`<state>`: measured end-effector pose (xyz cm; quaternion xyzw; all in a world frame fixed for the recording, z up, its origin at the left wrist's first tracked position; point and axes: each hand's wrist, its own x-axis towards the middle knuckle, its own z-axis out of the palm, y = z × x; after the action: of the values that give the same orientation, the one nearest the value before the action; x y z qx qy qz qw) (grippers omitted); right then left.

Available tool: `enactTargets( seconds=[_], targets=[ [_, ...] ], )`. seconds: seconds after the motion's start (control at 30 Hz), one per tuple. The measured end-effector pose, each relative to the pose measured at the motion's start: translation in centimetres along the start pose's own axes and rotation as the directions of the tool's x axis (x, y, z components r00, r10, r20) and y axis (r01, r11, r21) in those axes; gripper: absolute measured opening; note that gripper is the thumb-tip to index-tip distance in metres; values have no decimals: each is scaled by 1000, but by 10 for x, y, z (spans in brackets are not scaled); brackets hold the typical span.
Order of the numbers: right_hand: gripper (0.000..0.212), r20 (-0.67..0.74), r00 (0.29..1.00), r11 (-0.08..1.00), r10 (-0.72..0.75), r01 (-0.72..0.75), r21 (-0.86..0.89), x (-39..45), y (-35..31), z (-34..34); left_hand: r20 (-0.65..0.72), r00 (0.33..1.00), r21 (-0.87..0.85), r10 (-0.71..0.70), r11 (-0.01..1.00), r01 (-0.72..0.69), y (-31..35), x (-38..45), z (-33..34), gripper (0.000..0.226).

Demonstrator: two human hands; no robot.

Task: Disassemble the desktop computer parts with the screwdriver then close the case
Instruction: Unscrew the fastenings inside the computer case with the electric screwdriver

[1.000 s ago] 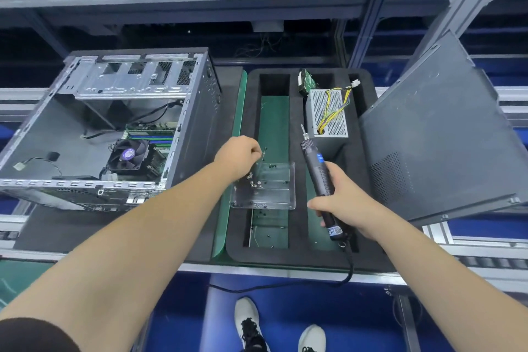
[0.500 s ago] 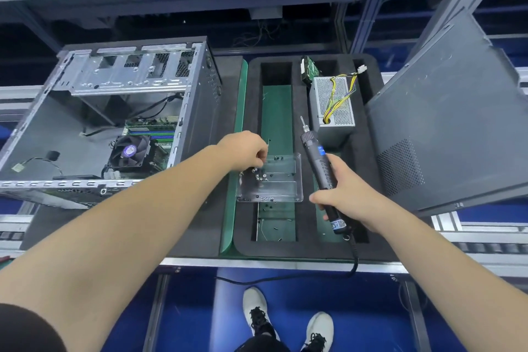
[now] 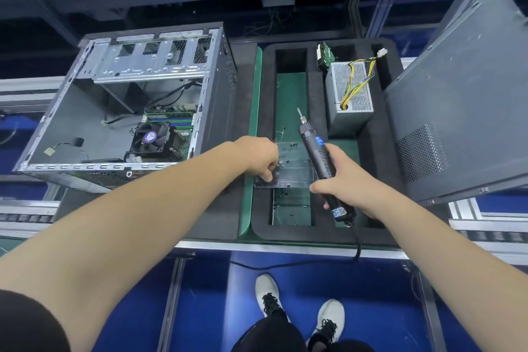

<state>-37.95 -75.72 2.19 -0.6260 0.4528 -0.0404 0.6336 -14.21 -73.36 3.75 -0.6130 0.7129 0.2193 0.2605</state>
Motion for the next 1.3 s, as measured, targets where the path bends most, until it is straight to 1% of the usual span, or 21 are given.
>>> enactTargets(
  seconds=[0.07,0.13,0.23,0.3,0.4,0.53,0.63,0.73,0.93,1.07,1.17,1.3],
  targets=[
    [87,-3,1000,1000,-7,7,-8,0,-2,2,-40,998,27,-46,999,47,8,3,6,25],
    [87,-4,1000,1000,-10,9,-12,-1,-5,2,-61,988,27,-140,990,141,14,5,11,32],
    [86,-9,1000,1000,-9,9,-28,-1,-8,3,-36,959,-33,-280,960,278,18,7,15,43],
    [85,-14,1000,999,-5,4,-37,-2,-9,2,-12,946,-81,-323,944,321,18,6,13,45],
    [85,-22,1000,999,4,-5,-42,-3,-10,2,15,939,-121,-344,932,343,20,4,11,42],
    [84,-28,1000,999,12,-13,-35,-4,-10,2,63,931,-91,-359,927,363,28,0,10,42],
    [81,-26,1000,1000,9,-9,-17,-3,-11,4,54,934,-60,-352,933,355,35,-1,13,26],
    [82,-24,1000,1000,-6,5,-21,-3,-12,6,23,933,-39,-359,932,360,42,-3,17,13],
    [82,-19,1000,1000,-14,14,-16,-4,-15,6,-15,916,-74,-401,914,399,45,-3,24,12],
    [83,-19,1000,1000,-18,17,-26,-5,-15,6,18,908,-157,-418,896,416,43,-6,29,9],
    [84,-12,1000,999,-15,15,-30,-6,-15,7,28,903,-200,-428,883,425,43,-9,32,16],
    [82,-1,1000,999,-15,15,-34,-6,-14,9,-16,892,-227,-451,871,436,44,-13,33,18]
  ],
)
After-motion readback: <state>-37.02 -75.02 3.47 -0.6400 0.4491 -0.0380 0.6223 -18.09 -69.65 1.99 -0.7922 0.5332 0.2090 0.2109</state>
